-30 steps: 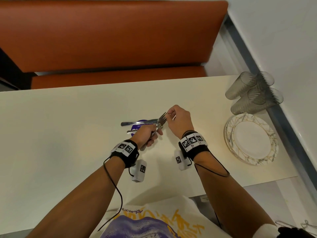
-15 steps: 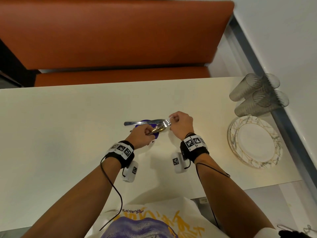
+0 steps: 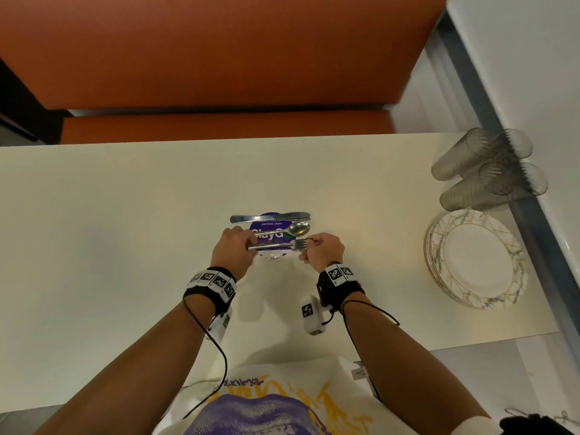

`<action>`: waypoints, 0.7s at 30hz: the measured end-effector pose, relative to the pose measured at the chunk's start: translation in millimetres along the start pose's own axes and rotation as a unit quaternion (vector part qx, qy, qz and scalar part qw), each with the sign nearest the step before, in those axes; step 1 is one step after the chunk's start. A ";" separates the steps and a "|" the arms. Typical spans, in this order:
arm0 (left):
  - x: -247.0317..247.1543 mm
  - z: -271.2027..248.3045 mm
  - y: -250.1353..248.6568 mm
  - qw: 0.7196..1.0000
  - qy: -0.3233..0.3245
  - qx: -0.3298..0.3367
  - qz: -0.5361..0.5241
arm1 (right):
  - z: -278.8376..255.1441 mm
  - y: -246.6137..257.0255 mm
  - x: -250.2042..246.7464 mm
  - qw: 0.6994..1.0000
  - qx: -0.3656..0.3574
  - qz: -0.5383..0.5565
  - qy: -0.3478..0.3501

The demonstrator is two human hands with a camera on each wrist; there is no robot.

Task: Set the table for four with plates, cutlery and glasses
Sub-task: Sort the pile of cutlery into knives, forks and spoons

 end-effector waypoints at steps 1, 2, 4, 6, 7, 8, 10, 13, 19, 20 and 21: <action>1.2 0.5 0.8 1.000 0.000 0.000 -0.002 | 1.0 -0.6 1.0 1.000 0.001 -0.005 -0.003; 2.4 0.9 1.5 1.000 0.002 0.000 -0.005 | 0.7 0.5 1.2 1.000 0.001 -0.009 -0.005; 4.7 1.8 2.9 1.000 0.010 -0.001 -0.010 | 2.2 1.5 1.7 1.000 -0.002 -0.019 -0.008; 6.6 3.0 3.7 1.000 0.017 0.003 -0.008 | 3.9 5.6 1.4 0.999 -0.027 -0.044 -0.012; 7.3 3.7 4.0 1.000 0.020 0.004 -0.006 | 5.2 7.7 1.5 0.996 -0.042 -0.073 -0.012; 7.4 3.8 3.9 1.000 0.022 0.003 -0.005 | 4.9 9.6 1.3 0.993 -0.052 -0.107 -0.009; 7.2 4.4 4.3 1.000 0.021 0.002 -0.004 | 4.4 11.7 0.6 0.988 -0.060 -0.140 -0.007; 7.6 4.6 4.8 1.000 0.015 0.003 -0.003 | 5.6 10.2 -1.3 0.987 -0.058 -0.147 -0.014; 8.0 3.6 5.0 1.000 0.005 0.001 -0.001 | 4.5 11.5 -1.8 0.986 -0.074 -0.148 -0.012; 8.0 3.3 4.7 1.000 0.006 -0.001 0.002 | 3.9 11.4 -1.9 0.986 -0.076 -0.148 -0.011; 8.2 3.2 4.4 1.000 0.006 -0.002 0.005 | 4.4 10.5 -2.2 0.987 -0.077 -0.144 -0.010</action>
Point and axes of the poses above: each hand's wrist, its own z-axis towards the middle knuckle, its own x-axis out of the palm, y = z × x, the point moved 7 cm from there along z, towards the middle knuckle, and after that the axes turned 8 degrees about z, right-handed, at the moved point
